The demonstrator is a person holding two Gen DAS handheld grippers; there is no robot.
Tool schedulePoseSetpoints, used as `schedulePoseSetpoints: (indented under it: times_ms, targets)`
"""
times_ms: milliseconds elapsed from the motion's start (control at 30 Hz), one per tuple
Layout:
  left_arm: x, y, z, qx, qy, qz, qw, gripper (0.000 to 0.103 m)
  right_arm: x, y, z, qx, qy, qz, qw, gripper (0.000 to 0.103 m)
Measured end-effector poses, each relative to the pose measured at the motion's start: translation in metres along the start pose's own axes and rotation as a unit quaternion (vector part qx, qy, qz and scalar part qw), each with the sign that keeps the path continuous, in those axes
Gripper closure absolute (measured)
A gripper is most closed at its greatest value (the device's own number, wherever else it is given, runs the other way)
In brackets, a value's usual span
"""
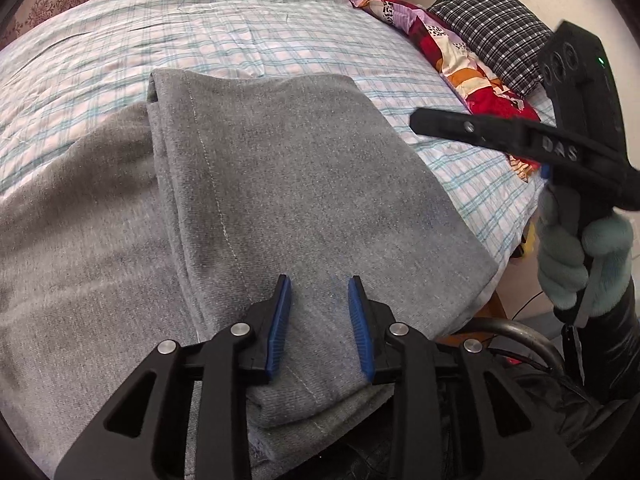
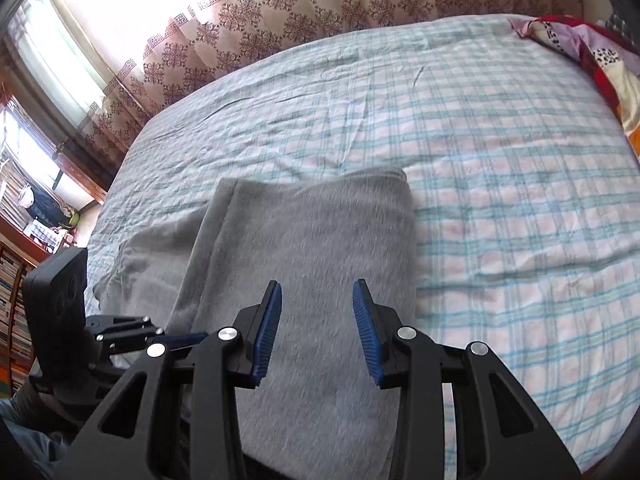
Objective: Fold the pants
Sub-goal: 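Reposition both open tools to the folded pants' end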
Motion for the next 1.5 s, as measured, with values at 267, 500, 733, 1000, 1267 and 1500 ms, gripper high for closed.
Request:
schedulePoseSetpoints:
  times_ms: [267, 500, 733, 1000, 1267, 1500]
  targets:
    - [0.001, 0.002, -0.001, 0.012, 0.004, 0.004, 0.9999, 0.063, 0.071, -0.045, -0.016, 0.043, 0.007, 0.037, 0.998, 0.066]
    - [0.004, 0.003, -0.01, 0.031, 0.009, 0.008, 0.9994, 0.047, 0.091, -0.047, -0.021, 0.043, 0.012, 0.05, 0.998, 0.066]
    - [0.005, 0.003, -0.016, 0.042, 0.003, 0.015, 0.999, 0.041, 0.038, -0.015, -0.026, 0.024, 0.017, 0.038, 0.999, 0.066]
    - [0.008, 0.002, -0.02, 0.054, -0.01, 0.025, 0.9982, 0.031, -0.013, 0.065, -0.036, 0.023, 0.042, 0.066, 0.997, 0.056]
    - [0.009, -0.001, -0.031, 0.064, -0.048, 0.032, 0.9963, 0.026, -0.018, 0.098, -0.048, 0.078, 0.022, 0.079, 0.994, 0.047]
    - [0.006, -0.007, -0.035, 0.075, -0.083, 0.027, 0.9934, 0.025, -0.016, 0.104, -0.044, 0.094, -0.007, 0.092, 0.991, 0.046]
Point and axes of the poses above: each gripper's, at about its wrist camera, not at the fingertips, and x roughly the way its jaws point, z to its left, y to its underside, the point moved 5 cm from there along x, roughly the way its jaws point, and after that the axes turned 9 degrees about y, right-handed, at the moved point
